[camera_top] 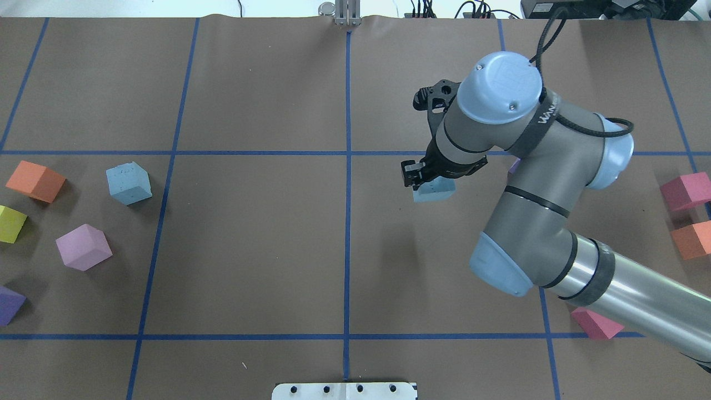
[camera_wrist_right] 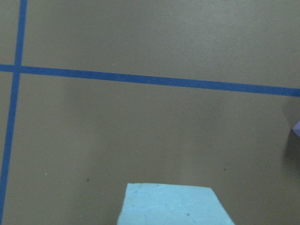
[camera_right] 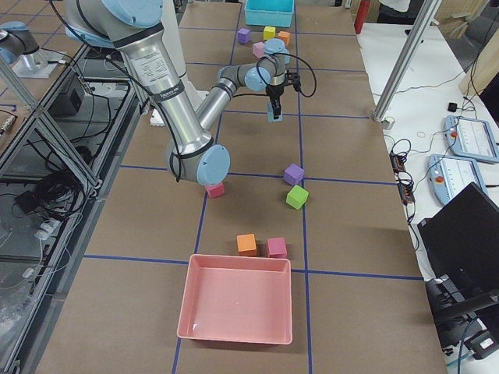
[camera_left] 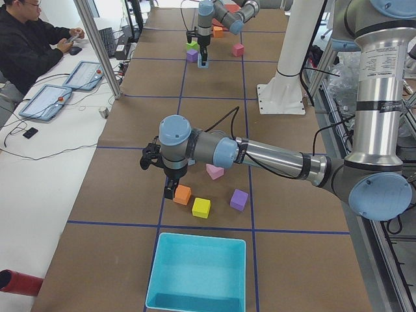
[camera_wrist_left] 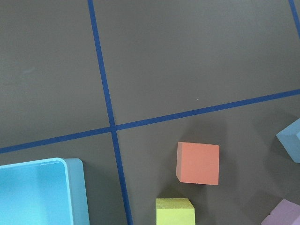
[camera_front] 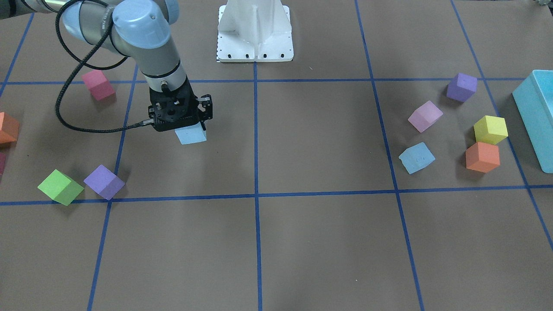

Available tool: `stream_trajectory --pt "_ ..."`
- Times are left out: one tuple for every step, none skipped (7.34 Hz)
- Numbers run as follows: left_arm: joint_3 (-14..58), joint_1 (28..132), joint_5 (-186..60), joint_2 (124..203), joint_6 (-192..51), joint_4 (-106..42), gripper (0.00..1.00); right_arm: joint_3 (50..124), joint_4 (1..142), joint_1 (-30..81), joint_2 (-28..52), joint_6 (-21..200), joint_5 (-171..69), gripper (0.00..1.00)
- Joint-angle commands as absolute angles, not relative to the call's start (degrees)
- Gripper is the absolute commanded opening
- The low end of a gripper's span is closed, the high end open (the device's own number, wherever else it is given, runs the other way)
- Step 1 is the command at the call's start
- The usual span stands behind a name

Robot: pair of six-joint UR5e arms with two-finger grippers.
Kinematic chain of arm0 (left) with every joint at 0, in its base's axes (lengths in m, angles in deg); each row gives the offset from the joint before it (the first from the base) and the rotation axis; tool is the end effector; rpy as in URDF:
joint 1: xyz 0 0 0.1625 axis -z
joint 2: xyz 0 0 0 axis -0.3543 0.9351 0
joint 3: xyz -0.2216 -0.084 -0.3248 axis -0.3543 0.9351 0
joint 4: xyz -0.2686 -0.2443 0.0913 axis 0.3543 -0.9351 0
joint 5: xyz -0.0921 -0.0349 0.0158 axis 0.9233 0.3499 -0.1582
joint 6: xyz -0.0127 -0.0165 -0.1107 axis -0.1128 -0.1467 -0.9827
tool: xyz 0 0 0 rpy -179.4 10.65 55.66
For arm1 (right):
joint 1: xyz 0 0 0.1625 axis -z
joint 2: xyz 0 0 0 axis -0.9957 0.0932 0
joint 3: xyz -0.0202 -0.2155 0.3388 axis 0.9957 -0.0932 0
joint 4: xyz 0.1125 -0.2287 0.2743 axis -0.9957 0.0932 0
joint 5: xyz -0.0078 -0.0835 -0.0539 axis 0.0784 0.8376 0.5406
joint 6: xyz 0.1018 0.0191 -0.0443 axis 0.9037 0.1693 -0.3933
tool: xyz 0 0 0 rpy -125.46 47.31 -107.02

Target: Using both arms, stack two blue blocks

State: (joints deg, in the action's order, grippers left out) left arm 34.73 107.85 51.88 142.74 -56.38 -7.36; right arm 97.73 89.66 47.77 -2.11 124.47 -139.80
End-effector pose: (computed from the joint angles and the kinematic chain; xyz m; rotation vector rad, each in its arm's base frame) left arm -0.0291 -0.4510 0.5397 0.2040 0.8113 0.1329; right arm -0.4300 -0.4367 0.2409 0.1634 -0.8083 -0.1693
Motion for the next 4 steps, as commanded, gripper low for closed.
stream_trajectory --pt "34.2 107.9 51.6 142.7 -56.4 -7.3 1.0 92.1 89.9 49.1 -7.4 121.9 -139.5 0.59" --pt "34.2 107.9 51.6 142.7 -56.5 -7.3 1.0 89.5 90.0 49.5 -9.5 121.9 -139.7 0.59" --pt "34.0 107.8 51.5 142.7 -56.5 -7.3 1.0 86.4 89.9 50.1 -12.1 121.8 -139.7 0.59" --pt "33.6 107.8 51.5 142.7 -56.5 -7.3 1.0 84.0 89.9 50.5 -14.1 121.7 -139.6 0.59"
